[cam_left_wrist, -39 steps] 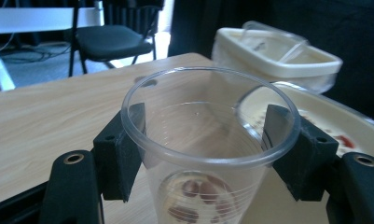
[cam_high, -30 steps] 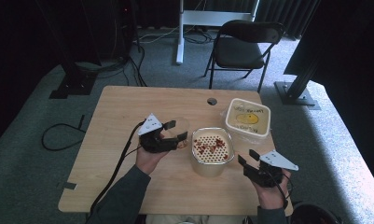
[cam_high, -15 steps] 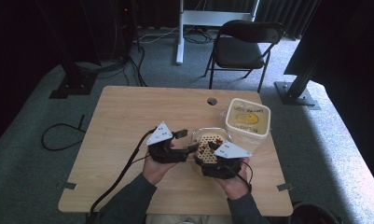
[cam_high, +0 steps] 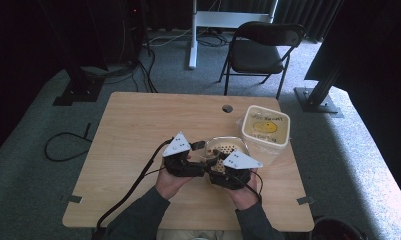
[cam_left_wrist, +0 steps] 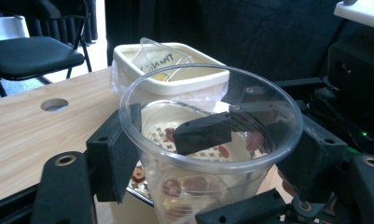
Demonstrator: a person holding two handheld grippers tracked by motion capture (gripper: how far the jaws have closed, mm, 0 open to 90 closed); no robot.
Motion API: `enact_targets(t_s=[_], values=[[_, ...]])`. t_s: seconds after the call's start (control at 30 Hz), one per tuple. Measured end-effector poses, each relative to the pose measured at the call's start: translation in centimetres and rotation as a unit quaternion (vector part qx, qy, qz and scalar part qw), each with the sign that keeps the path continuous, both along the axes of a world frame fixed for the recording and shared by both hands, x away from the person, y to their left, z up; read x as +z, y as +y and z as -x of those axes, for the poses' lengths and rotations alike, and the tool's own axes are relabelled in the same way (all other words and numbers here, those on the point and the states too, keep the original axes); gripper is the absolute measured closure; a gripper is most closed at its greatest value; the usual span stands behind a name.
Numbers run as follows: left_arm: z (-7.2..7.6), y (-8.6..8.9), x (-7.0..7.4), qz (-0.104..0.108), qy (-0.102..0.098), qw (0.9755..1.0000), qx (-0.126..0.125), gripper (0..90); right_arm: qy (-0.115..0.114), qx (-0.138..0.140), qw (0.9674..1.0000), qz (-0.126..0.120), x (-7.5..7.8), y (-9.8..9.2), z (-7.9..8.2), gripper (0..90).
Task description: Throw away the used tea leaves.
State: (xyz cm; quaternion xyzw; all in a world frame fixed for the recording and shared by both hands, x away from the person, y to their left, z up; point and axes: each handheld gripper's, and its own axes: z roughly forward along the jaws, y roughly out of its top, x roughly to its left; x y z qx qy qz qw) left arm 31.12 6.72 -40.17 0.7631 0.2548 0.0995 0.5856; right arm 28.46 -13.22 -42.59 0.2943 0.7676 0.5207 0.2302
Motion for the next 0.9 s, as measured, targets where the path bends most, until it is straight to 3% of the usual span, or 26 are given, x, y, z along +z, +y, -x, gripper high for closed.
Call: enact_targets(t_s=[0.13,0.33,0.53,0.9], values=[[0.2,0.0,0.0,-0.002,-0.004,1.0000,-0.003,26.8,-0.006,-0.004,1.0000,-0.002,-0.2,-0.2,0.2,42.8],[0.5,0.2,0.2,-0.004,-0.018,0.9998,-0.007,27.2,-0.015,-0.034,0.9993,0.003,-0.3,-1.2,0.3,43.9],[0.1,-0.1,-0.2,-0.006,-0.004,0.9996,-0.027,35.3,-0.006,-0.027,0.9996,0.005,-0.5,-1.7,0.2,39.2],[0.1,0.0,-0.3,0.001,0.000,0.9992,-0.040,36.8,-0.017,-0.024,0.9996,0.003,0.0,-1.8,0.0,36.6]])
